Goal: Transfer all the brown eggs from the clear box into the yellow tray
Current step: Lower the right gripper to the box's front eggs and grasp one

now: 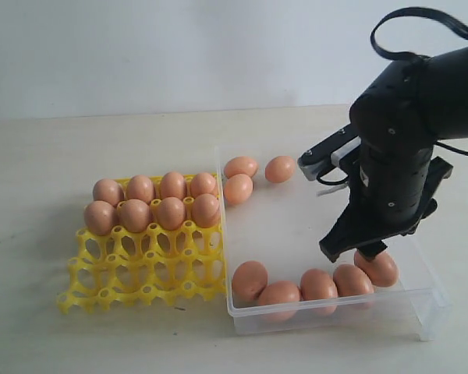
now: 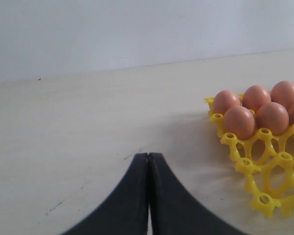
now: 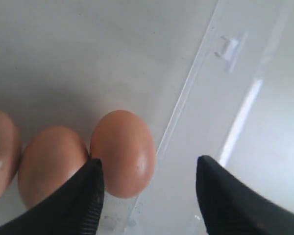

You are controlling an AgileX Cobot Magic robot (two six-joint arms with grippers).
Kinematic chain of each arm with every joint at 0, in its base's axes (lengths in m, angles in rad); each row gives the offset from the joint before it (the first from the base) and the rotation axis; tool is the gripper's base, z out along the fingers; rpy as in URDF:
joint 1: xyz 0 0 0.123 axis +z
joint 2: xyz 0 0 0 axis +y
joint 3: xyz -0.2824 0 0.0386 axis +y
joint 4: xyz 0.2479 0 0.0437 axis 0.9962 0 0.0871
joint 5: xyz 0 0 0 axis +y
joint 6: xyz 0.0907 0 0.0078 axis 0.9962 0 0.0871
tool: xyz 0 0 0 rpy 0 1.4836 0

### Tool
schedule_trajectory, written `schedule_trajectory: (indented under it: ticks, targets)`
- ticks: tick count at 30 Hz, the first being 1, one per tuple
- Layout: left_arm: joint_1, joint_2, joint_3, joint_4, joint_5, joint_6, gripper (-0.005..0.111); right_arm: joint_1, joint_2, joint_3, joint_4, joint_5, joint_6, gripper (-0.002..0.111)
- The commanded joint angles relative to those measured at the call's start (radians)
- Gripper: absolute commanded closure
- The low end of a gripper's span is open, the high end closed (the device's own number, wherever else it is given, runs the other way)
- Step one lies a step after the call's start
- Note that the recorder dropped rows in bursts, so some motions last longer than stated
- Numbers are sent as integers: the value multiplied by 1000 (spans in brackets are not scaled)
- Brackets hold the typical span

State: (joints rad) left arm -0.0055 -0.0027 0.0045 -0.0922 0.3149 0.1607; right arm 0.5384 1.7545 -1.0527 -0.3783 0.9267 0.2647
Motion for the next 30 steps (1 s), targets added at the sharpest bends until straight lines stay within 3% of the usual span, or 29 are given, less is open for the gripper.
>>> schedule_trajectory:
  ticks: [1, 9, 30]
  targets:
    - [-6, 3, -5, -5, -4, -4, 107, -5, 47, 6, -42, -39, -18, 53]
    - [-6, 3, -5, -5, -4, -4, 107, -3, 61, 6, -47, -111, -36, 53]
    - [-6, 3, -5, -5, -4, -4, 107, -3, 109, 6, 39, -95, 54, 56]
